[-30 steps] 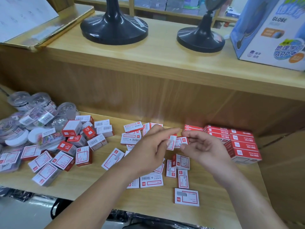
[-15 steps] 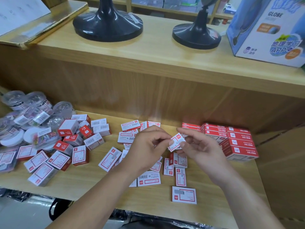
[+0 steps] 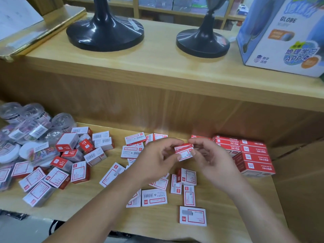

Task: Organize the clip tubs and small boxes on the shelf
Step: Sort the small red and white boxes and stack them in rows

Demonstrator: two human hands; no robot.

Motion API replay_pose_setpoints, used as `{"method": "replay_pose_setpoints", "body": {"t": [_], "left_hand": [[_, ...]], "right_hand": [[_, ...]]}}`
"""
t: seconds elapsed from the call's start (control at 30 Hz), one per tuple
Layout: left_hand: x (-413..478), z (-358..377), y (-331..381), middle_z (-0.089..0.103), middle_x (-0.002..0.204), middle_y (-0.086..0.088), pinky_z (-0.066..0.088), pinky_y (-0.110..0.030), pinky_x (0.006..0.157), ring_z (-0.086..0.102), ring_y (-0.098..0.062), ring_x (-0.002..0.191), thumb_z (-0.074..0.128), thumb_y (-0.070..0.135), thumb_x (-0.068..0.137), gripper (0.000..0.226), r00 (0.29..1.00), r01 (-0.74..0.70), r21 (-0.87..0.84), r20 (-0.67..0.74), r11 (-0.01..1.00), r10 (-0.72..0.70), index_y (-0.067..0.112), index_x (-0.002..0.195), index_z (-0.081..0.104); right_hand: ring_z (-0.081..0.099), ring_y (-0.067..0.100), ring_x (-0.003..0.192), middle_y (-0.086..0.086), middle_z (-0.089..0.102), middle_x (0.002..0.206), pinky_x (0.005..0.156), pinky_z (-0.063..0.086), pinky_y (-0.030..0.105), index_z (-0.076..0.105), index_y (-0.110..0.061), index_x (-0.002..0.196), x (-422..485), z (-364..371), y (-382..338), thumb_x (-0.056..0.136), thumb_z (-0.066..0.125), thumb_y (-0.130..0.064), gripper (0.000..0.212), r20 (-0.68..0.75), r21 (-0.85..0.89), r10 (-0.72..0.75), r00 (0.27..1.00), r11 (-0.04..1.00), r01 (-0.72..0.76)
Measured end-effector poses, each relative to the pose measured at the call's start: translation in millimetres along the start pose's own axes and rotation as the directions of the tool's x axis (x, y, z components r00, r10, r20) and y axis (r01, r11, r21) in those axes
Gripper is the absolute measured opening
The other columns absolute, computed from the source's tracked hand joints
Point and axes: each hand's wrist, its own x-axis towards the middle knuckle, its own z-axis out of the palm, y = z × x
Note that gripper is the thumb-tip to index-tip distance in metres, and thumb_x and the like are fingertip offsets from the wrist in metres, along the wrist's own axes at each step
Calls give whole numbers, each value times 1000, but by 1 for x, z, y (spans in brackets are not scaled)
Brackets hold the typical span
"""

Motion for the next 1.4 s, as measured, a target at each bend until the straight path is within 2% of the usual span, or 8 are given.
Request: {"method": "replay_pose_setpoints", "body": {"t": [0.1, 0.17, 0.37, 0.5, 0.67, 0.77, 1.17, 1.4], "left_hand": [[20, -5, -15, 69, 115, 15, 52, -30, 90, 58, -6, 106, 71, 18, 92, 37, 990, -102, 472, -35, 876, 134, 28, 127, 67], [34, -2, -24, 69, 114, 11, 52, -36, 86, 57, -15, 107, 68, 15, 90, 37, 984, -138, 617, -3, 775, 177, 28, 125, 67], [63, 21, -40, 73, 111, 6, 53, -39, 82, 63, -22, 98, 70, 14, 87, 35, 976, -200, 613, 57, 764, 210, 24, 120, 72], [52, 21, -49, 61, 108, 4, 56, -35, 74, 66, -19, 87, 75, 19, 87, 27, 974, -133, 563, -78, 816, 213, 21, 113, 70], [54, 19, -54, 58, 76, 5, 44, -37, 72, 56, -24, 80, 67, 52, 84, 28, 960, -61, 833, -103, 550, 262, 25, 82, 75], [61, 25, -58, 58, 70, 4, 40, -36, 70, 55, -25, 75, 58, 50, 88, 36, 959, -62, 861, -89, 505, 269, 22, 74, 76], [63, 28, -61, 62, 81, 5, 38, -37, 74, 56, -25, 86, 59, 44, 93, 27, 977, -51, 801, -84, 596, 197, 23, 88, 75], [11, -2, -36, 63, 88, 5, 52, -36, 67, 56, -19, 80, 66, 23, 90, 8, 978, -107, 564, -89, 819, 190, 22, 94, 73]], "right_hand": [[68, 2, 93, -16, 72, 103, 79, 54, 18, 66, -32, 118, 5, -7, 8, 96, 64, -16, 27, -122, -166, 1, 992, 986, -21], [67, 2, 84, -18, 72, 91, 73, 53, 18, 70, -33, 105, 5, -14, 13, 96, 65, -17, 19, -176, -199, -1, 984, 979, -35], [66, 9, 73, -12, 72, 78, 69, 52, 26, 72, -31, 88, -2, -15, 33, 96, 66, -14, 20, -132, -143, 4, 991, 989, -23], [68, 7, 75, -13, 74, 79, 71, 54, 25, 73, -33, 89, -8, -13, 43, 95, 66, -11, 24, -168, -111, 29, 985, 993, -48], [68, 5, 75, -12, 74, 80, 71, 52, 22, 73, -27, 87, -9, -7, 49, 94, 66, -10, 19, -178, -117, 79, 981, 988, -101], [67, 2, 73, -16, 73, 77, 69, 50, 21, 73, -27, 83, -9, -6, 53, 91, 68, -13, 17, -146, -198, 128, 981, 968, -156], [69, -2, 80, -19, 75, 82, 71, 47, 14, 76, -30, 93, -10, -9, 60, 89, 73, -22, 9, -131, -189, 228, 965, 950, -250], [64, -2, 104, -20, 67, 107, 93, 46, 13, 73, -27, 116, -31, -9, 59, 89, 73, -32, 28, -43, -258, 133, 990, 956, -139]]}}
